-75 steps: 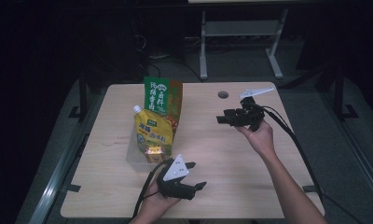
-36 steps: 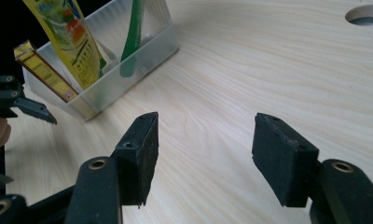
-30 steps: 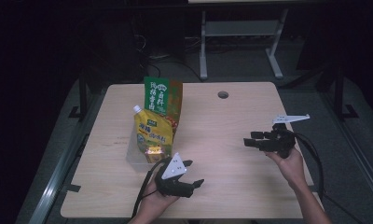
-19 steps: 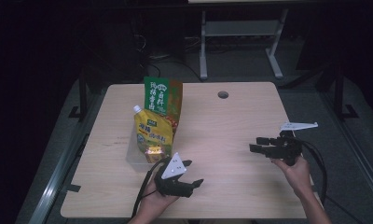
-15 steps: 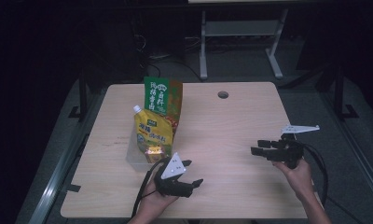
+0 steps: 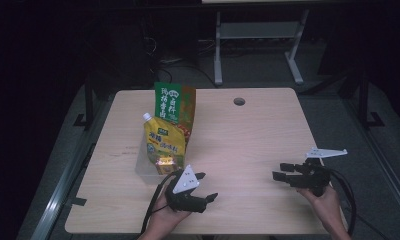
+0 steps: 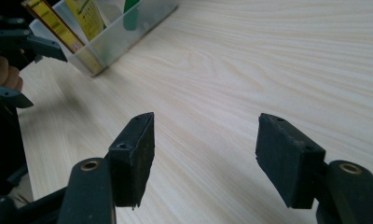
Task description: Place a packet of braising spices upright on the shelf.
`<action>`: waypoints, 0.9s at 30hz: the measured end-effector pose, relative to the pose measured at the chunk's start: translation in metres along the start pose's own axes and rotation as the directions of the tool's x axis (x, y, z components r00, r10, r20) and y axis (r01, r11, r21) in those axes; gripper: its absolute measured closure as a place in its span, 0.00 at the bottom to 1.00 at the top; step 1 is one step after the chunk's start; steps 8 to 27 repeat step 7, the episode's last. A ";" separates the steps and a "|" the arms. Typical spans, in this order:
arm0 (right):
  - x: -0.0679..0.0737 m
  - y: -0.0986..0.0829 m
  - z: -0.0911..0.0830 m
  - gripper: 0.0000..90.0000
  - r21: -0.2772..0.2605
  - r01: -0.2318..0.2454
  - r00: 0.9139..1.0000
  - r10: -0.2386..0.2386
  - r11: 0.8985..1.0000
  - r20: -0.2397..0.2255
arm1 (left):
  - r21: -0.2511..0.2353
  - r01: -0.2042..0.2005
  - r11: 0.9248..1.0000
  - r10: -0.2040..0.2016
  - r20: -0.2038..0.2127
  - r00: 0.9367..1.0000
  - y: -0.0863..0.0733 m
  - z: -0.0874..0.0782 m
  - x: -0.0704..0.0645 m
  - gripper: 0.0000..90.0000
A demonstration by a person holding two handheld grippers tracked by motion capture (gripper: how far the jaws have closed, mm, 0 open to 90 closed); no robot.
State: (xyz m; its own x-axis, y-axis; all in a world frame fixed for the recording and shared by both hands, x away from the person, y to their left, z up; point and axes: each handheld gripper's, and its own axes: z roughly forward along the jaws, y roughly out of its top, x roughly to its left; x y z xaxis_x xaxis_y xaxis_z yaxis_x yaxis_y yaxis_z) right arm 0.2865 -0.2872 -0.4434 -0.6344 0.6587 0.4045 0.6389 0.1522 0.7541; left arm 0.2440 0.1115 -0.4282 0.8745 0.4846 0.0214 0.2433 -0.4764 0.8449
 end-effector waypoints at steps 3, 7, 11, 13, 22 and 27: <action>0.004 -0.004 -0.001 0.39 0.008 0.014 1.000 -0.014 1.000 0.014 | 0.003 -0.002 1.000 0.002 0.000 1.000 0.000 -0.001 0.000 0.30; 0.010 -0.008 -0.001 0.38 0.004 0.032 0.999 -0.032 0.999 0.012 | 0.000 -0.004 1.000 0.004 0.002 1.000 0.000 -0.002 -0.001 0.29; 0.010 -0.008 -0.001 0.38 0.004 0.032 0.999 -0.032 0.999 0.012 | 0.000 -0.004 1.000 0.004 0.002 1.000 0.000 -0.002 -0.001 0.29; 0.010 -0.008 -0.001 0.38 0.004 0.032 0.999 -0.032 0.999 0.012 | 0.000 -0.004 1.000 0.004 0.002 1.000 0.000 -0.002 -0.001 0.29; 0.010 -0.008 -0.001 0.38 0.004 0.032 0.999 -0.032 0.999 0.012 | 0.000 -0.004 1.000 0.004 0.002 1.000 0.000 -0.002 -0.001 0.29; 0.010 -0.008 -0.001 0.38 0.004 0.032 0.999 -0.032 0.999 0.012 | 0.000 -0.004 1.000 0.004 0.002 1.000 0.000 -0.002 -0.001 0.29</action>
